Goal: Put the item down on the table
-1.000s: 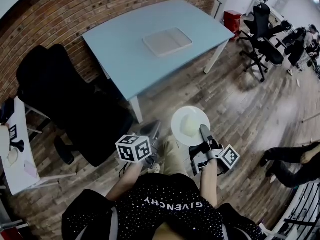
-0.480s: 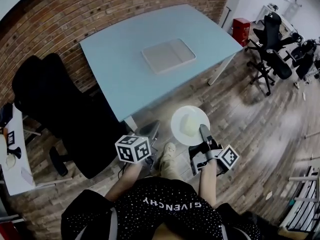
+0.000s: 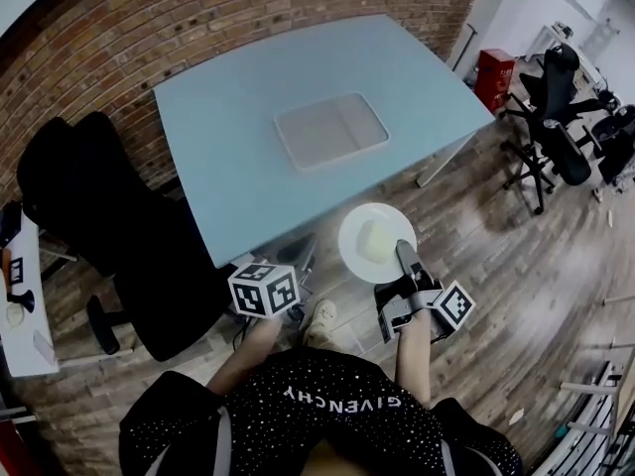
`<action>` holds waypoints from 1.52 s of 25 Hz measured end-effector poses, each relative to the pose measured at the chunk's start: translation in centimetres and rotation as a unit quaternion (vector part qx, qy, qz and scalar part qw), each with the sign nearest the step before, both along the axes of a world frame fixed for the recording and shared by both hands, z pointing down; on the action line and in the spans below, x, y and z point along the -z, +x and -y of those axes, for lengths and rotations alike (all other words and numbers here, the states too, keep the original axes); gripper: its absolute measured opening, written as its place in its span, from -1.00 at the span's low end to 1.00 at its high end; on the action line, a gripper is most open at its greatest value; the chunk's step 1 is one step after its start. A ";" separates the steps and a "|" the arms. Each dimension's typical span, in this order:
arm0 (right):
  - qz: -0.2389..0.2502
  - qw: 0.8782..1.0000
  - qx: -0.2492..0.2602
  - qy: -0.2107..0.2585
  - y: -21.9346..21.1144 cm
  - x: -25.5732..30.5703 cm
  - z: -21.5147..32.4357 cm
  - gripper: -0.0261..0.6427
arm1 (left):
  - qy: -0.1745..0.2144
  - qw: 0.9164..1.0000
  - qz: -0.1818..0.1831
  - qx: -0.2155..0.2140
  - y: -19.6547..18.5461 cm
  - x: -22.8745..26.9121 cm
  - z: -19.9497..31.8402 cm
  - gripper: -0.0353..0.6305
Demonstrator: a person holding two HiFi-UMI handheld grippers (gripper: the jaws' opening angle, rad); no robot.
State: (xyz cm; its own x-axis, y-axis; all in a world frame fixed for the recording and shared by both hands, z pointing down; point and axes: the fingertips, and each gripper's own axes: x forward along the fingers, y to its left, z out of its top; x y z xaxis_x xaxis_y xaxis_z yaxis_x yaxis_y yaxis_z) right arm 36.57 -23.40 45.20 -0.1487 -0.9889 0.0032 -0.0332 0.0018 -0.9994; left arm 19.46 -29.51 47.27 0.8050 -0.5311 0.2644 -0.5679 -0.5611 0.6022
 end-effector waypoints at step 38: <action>0.035 0.997 0.066 -0.020 5.2 -3.1 13.3 -0.82 | -0.026 0.998 0.019 0.047 6.8 -2.7 11.7 -0.86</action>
